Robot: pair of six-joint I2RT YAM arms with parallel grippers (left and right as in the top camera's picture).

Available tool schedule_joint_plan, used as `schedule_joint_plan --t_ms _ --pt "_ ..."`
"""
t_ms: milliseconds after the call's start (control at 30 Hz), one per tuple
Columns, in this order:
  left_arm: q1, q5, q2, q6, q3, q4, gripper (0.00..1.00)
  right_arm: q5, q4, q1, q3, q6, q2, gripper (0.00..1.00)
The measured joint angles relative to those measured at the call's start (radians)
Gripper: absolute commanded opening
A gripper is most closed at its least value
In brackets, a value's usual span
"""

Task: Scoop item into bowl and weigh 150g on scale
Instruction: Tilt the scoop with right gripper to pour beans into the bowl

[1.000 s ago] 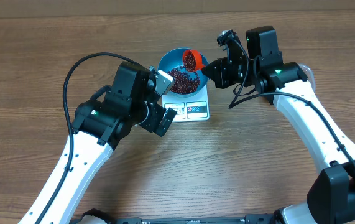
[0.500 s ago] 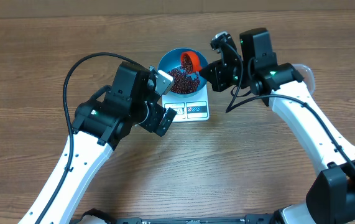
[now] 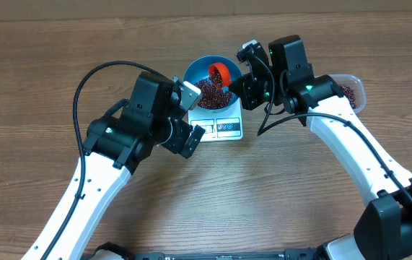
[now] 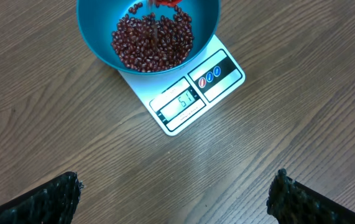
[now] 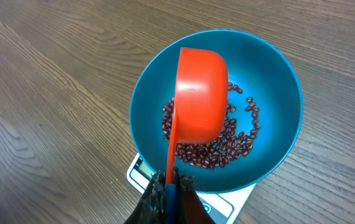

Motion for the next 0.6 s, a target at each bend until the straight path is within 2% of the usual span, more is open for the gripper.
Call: schedule_joint_plan --t_ms 600 --pt "0.000 0.000 0.000 0.000 0.000 0.000 1.00 0.025 -0.031 0.001 0.000 -0.002 0.000 0.04"
